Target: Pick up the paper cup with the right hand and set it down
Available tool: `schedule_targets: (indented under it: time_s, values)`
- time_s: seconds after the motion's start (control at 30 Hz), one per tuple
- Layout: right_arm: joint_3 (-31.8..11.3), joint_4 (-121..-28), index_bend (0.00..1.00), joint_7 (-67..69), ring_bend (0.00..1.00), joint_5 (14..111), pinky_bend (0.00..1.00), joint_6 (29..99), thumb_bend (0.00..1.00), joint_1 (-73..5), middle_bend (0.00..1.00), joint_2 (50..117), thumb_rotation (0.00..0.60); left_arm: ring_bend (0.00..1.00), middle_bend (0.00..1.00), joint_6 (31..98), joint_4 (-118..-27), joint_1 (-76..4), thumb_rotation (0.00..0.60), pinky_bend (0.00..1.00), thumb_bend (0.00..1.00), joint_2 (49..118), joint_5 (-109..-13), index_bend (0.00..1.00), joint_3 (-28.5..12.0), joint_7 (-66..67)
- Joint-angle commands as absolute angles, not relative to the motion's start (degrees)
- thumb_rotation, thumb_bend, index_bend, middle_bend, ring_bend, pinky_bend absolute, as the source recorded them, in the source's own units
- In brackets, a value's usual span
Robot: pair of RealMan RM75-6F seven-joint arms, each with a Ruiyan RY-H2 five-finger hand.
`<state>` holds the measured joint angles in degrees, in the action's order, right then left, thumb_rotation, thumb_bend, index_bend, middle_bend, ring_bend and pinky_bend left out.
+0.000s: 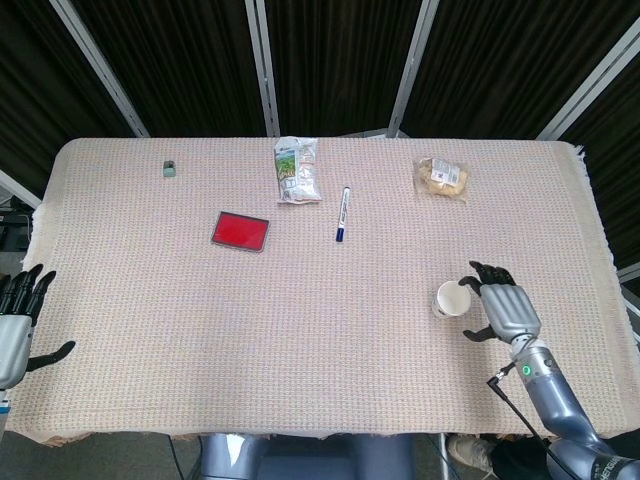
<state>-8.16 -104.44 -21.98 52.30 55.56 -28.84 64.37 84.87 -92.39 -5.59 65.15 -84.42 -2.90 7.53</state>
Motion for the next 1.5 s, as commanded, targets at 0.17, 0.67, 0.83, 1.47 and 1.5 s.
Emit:
schedule_targets:
  time_s: [0.17, 0.67, 0.83, 1.47, 1.5]
  values:
    - [-8.23, -103.35, 0.21, -24.70, 0.00, 50.43, 0.00, 56.89, 0.06, -31.06, 0.00, 67.09, 0.600, 0.00, 0.00, 84.82, -92.38, -5.64, 0.600, 0.00, 0.08, 65.06, -84.51, 0.00, -2.85, 7.30]
    - [-7.09, -101.38, 0.26, -29.44, 0.00, 45.46, 0.00, 58.34, 0.07, -33.93, 0.00, 70.74, 0.600, 0.00, 0.00, 84.78, -92.30, -5.72, 0.600, 0.00, 0.08, 65.11, -84.55, 0.00, -2.84, 7.43]
    - [-7.07, -100.52, 0.34, -30.24, 0.00, 45.02, 0.00, 59.02, 0.11, -34.58, 0.00, 71.82, 0.600, 0.00, 0.00, 84.80, -92.31, -5.74, 0.600, 0.00, 0.08, 65.12, -84.56, 0.00, -2.85, 7.54]
    - [-11.66, -100.76, 0.43, -24.10, 0.00, 46.00, 0.00, 60.84, 0.13, -35.85, 0.03, 74.26, 0.600, 0.00, 0.00, 84.52, -92.34, -5.98, 0.600, 0.00, 0.08, 65.09, -84.49, 0.00, -2.92, 7.59]
    - [-12.18, -100.67, 0.43, -23.90, 0.00, 45.63, 0.00, 61.02, 0.13, -36.08, 0.03, 74.45, 0.600, 0.00, 0.00, 84.51, -92.36, -5.98, 0.600, 0.00, 0.08, 65.09, -84.47, 0.00, -2.92, 7.59]
